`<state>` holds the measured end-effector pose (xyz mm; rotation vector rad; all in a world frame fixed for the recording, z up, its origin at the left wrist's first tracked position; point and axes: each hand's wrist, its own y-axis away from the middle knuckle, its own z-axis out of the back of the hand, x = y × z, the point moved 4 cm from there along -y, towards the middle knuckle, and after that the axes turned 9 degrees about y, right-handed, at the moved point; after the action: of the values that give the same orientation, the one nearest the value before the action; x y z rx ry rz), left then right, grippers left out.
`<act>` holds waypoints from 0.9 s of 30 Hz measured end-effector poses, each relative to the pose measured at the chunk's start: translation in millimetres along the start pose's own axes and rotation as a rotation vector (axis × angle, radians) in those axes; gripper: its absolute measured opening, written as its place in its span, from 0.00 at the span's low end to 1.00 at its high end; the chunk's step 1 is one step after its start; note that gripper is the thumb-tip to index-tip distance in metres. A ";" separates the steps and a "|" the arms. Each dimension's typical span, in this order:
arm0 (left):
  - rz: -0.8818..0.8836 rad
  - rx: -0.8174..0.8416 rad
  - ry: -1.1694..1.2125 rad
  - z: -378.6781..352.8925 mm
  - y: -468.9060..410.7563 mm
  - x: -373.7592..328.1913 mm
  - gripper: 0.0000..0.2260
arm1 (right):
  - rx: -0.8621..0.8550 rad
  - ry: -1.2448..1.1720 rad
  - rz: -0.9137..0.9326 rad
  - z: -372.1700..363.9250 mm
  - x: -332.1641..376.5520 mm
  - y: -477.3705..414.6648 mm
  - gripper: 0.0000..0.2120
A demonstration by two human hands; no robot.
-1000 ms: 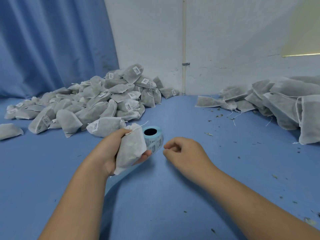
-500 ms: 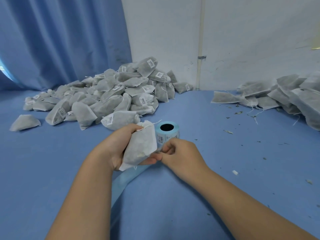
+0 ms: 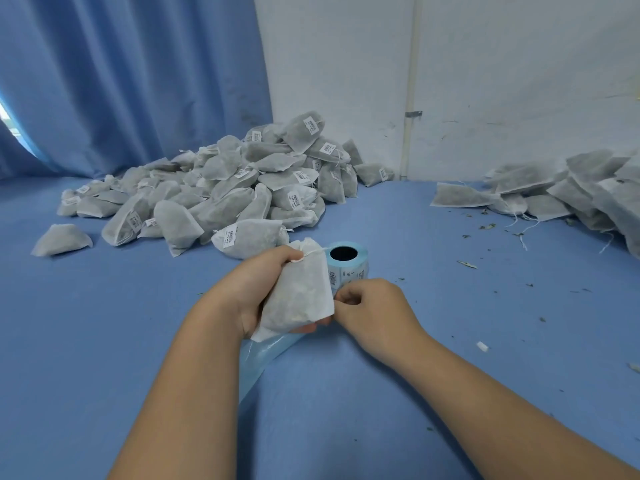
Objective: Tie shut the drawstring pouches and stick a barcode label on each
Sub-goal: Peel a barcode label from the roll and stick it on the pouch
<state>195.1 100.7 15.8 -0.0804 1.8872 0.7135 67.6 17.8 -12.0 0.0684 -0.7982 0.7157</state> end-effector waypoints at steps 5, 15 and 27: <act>0.002 -0.013 0.014 0.8 -1.8 1.2 0.10 | -0.005 -0.010 -0.007 -0.7 -0.2 -0.1 0.17; -0.010 -0.039 -0.026 1.3 -2.6 1.4 0.15 | -0.023 -0.013 0.028 2.8 9.1 3.2 0.25; -0.015 -0.031 0.011 0.7 0.2 0.5 0.14 | 0.005 -0.018 0.044 -1.4 9.0 3.7 0.25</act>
<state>195.4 101.4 15.3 -0.1186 1.8843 0.7335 70.5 26.1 -7.7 0.0622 -0.8174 0.7598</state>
